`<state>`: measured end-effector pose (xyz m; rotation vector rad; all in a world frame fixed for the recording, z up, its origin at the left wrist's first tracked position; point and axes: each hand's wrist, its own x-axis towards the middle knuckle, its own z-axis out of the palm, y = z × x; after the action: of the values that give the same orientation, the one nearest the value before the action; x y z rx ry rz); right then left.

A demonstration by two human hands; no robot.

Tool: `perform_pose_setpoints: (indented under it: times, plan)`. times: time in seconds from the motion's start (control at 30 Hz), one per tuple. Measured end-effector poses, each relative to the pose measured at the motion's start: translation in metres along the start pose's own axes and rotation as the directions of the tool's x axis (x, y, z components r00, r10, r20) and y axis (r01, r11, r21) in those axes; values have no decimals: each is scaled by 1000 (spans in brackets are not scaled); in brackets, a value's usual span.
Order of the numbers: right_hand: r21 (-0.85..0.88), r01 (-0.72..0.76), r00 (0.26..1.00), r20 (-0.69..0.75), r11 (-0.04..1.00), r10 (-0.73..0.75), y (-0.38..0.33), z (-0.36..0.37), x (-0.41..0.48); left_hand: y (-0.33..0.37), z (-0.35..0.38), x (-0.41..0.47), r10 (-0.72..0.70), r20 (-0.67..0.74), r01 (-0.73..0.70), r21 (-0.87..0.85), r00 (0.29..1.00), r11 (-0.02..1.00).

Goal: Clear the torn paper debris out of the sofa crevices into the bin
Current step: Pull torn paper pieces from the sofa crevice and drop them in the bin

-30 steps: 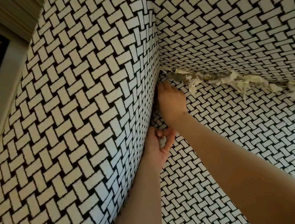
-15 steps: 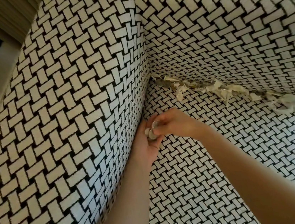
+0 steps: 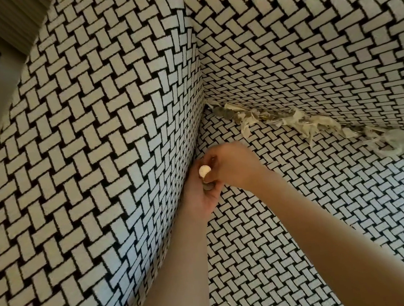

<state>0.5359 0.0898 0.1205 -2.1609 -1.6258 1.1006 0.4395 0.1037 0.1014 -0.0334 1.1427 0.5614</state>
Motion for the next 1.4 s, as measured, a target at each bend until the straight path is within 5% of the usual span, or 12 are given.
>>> perform_pose_setpoints:
  times: [0.1,0.17,0.33,0.43,0.63,1.4]
  plan:
    - [-334,78,997,6,939,-81,-15,-3,7,1,5,0,-9,-87,7,-32,996,999]
    - [-402,99,995,30,910,-95,-19,-6,11,1,5,0,-23,-103,17,-56,994,998]
    - [-2,-6,993,116,1000,6,-13,-22,27,4,-3,1,-65,-78,55,-118,995,992]
    - [-65,-71,997,-25,995,70,-17,-16,43,6,-2,0,-100,-34,97,-68,994,993]
    - [-344,-231,973,-68,910,221,-27,12,66,7,0,1,-95,-86,105,121,992,987]
    - [-209,-127,940,-337,970,51,0,22,63,3,-1,5,-56,-108,68,104,993,992]
